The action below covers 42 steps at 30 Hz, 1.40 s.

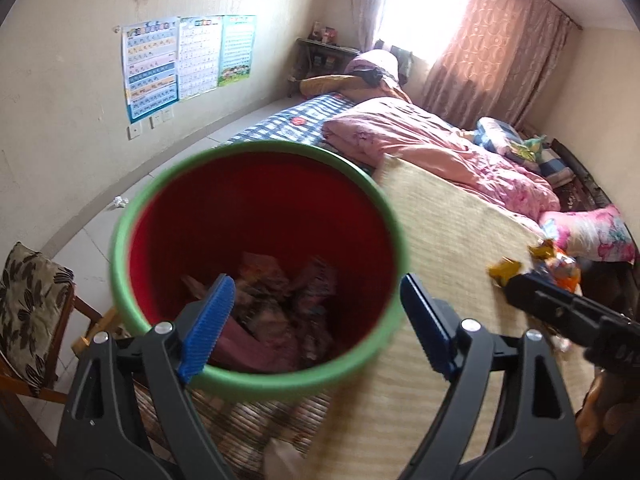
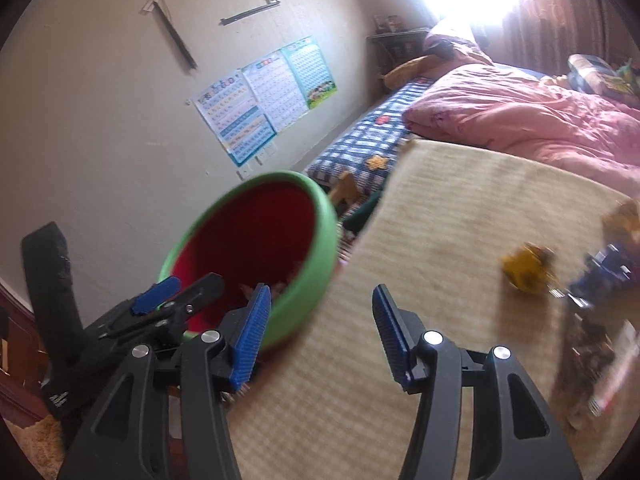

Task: Collect trash
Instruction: 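Move both grippers back toward the yellow wrapper and POCKY box, then grasp the yellow wrapper with the left gripper while the right grasps the white POCKY box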

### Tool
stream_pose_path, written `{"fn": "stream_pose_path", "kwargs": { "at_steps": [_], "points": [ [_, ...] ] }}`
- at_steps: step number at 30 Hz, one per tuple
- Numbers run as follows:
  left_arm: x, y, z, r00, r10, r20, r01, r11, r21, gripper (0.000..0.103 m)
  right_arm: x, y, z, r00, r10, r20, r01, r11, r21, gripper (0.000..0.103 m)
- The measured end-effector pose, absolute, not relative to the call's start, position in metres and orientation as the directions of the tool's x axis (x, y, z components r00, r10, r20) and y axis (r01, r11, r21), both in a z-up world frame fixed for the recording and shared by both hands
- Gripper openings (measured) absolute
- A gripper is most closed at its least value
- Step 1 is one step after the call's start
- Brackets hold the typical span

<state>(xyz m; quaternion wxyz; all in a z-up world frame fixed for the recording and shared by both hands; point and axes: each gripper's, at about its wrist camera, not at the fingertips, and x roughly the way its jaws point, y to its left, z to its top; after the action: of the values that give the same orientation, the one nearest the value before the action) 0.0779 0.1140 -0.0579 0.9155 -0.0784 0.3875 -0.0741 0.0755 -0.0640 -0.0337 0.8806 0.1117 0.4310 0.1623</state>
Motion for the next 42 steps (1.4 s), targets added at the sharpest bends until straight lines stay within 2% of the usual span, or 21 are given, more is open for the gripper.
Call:
{"fn": "stream_pose_path", "kwargs": {
  "at_steps": [5,8,12,16,20,25,28,31,33,34,37,39,40,41,42],
  "points": [
    [0.059,0.076,-0.062,0.658,-0.231,-0.716,0.13,0.972,-0.195,0.085,0.046,-0.109,-0.037,0.599,0.31,-0.739,-0.121,0.947,0.299,0.053],
    [0.05,0.059,-0.06,0.657,-0.242,-0.714,0.145,0.97,-0.196,0.085,0.028,-0.151,-0.035,0.637,0.241,-0.732,-0.038,0.958,0.283,0.053],
    [0.042,0.04,-0.06,0.655,-0.248,-0.713,0.156,0.969,-0.194,0.085,0.007,-0.217,-0.039,0.665,0.132,-0.735,0.123,0.951,0.283,0.059],
    [0.039,0.015,-0.059,0.651,-0.263,-0.712,0.183,0.965,-0.189,0.085,0.001,-0.262,-0.056,0.635,0.09,-0.767,0.231,0.926,0.3,0.059],
    [0.052,-0.015,-0.057,0.643,-0.286,-0.71,0.238,0.956,-0.17,0.085,0.004,-0.291,-0.085,0.576,0.156,-0.802,0.288,0.88,0.378,0.059],
    [0.079,-0.059,-0.061,0.622,-0.334,-0.709,0.322,0.934,-0.157,0.085,0.006,-0.304,-0.104,0.561,0.261,-0.785,0.277,0.835,0.476,0.059],
    [0.099,-0.078,-0.073,0.598,-0.339,-0.726,0.348,0.926,-0.145,0.085,0.009,-0.304,-0.103,0.557,0.289,-0.779,0.249,0.837,0.488,0.059],
    [0.125,-0.093,-0.091,0.552,-0.34,-0.762,0.347,0.924,-0.161,0.085,0.013,-0.305,-0.102,0.543,0.322,-0.776,0.224,0.835,0.503,0.052],
    [0.136,-0.1,-0.1,0.53,-0.338,-0.778,0.343,0.924,-0.167,0.085,0.012,-0.305,-0.1,0.541,0.336,-0.771,0.199,0.839,0.506,0.041],
    [0.143,-0.103,-0.105,0.515,-0.338,-0.788,0.345,0.923,-0.17,0.085,0.013,-0.303,-0.099,0.542,0.338,-0.769,0.192,0.841,0.505,0.039],
    [0.156,-0.118,-0.118,0.472,-0.329,-0.818,0.359,0.919,-0.163,0.075,0.012,-0.304,-0.095,0.551,0.341,-0.761,0.183,0.841,0.509,0.031],
    [0.159,-0.126,-0.127,0.44,-0.323,-0.838,0.375,0.914,-0.156,0.052,0.01,-0.307,-0.093,0.56,0.338,-0.756,0.182,0.841,0.51,0.03],
    [0.157,-0.13,-0.129,0.447,-0.305,-0.841,0.378,0.916,-0.131,0.05,0.008,-0.308,-0.09,0.565,0.336,-0.753,0.181,0.84,0.511,0.03],
    [0.156,-0.129,-0.128,0.447,-0.311,-0.839,0.384,0.913,-0.133,0.034,0.007,-0.309,-0.088,0.572,0.335,-0.749,0.178,0.84,0.512,0.03],
    [0.155,-0.128,-0.128,0.434,-0.324,-0.841,0.389,0.909,-0.149,0.029,0.005,-0.309,-0.085,0.579,0.332,-0.745,0.172,0.843,0.51,0.03]
  ]
}}
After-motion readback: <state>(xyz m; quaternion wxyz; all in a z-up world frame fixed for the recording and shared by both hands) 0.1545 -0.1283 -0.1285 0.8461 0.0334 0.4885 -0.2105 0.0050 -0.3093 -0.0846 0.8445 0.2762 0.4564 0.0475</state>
